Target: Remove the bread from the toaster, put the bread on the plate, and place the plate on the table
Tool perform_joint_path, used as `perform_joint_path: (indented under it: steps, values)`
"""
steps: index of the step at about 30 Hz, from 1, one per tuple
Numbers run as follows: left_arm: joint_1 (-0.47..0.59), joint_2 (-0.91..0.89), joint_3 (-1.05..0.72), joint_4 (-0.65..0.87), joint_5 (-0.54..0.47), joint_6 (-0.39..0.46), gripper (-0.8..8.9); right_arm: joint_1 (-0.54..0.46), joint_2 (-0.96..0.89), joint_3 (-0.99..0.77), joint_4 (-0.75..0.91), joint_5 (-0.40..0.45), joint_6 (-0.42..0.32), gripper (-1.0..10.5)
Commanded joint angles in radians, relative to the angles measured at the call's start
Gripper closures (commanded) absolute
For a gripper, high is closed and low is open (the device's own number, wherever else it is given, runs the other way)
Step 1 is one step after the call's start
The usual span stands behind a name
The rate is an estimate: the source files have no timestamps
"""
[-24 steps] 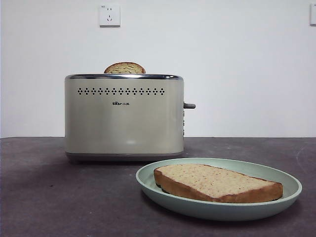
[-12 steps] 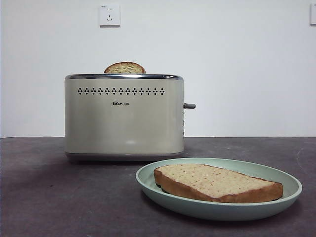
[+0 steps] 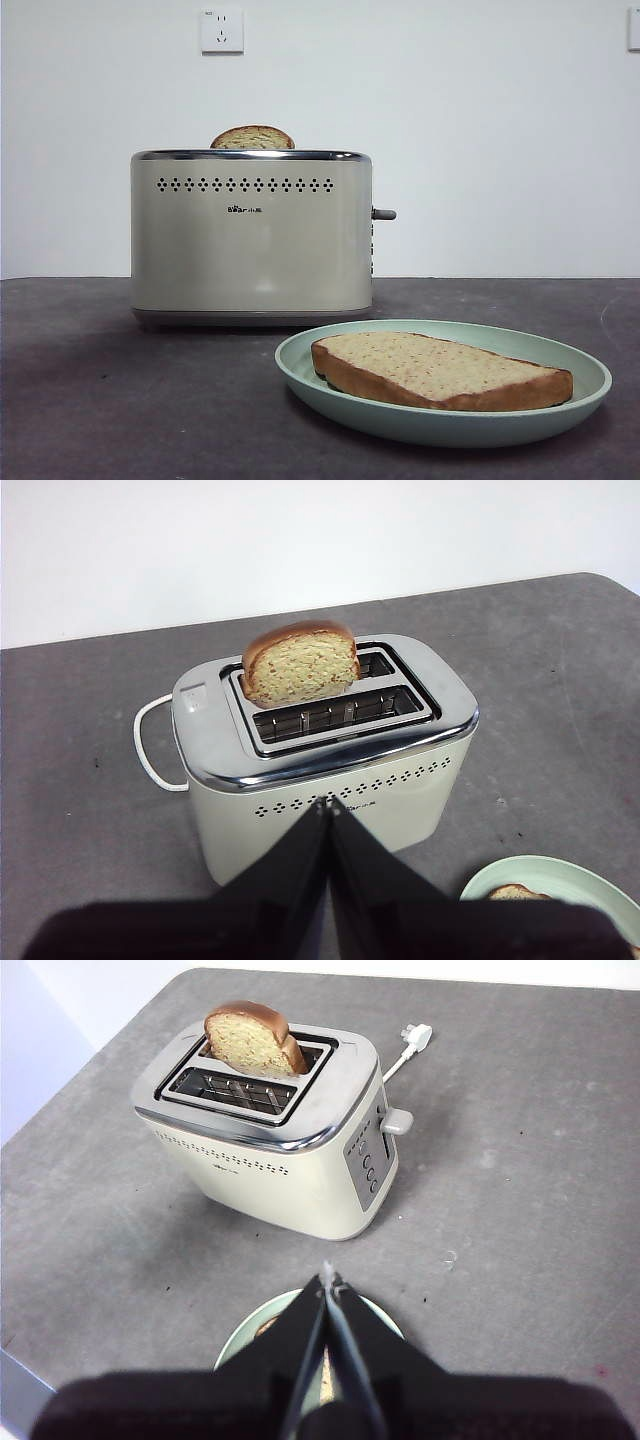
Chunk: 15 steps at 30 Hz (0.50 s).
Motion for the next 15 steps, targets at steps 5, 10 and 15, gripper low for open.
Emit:
perform_joint_path:
  steps: [5,10,15]
  values:
    - [0.042,-0.030,-0.007,-0.030,-0.032,0.058,8.17,0.002,-0.001,-0.006,0.005,0.003,-0.007,9.5]
    - [0.171,-0.121,-0.137,0.095,0.042,0.019,8.17,0.002,-0.001,-0.006,0.005,0.003,-0.007,9.5]
    - [0.304,-0.283,-0.487,0.417,0.176,-0.027,8.17,0.002,-0.001,-0.006,0.005,0.003,-0.007,9.5]
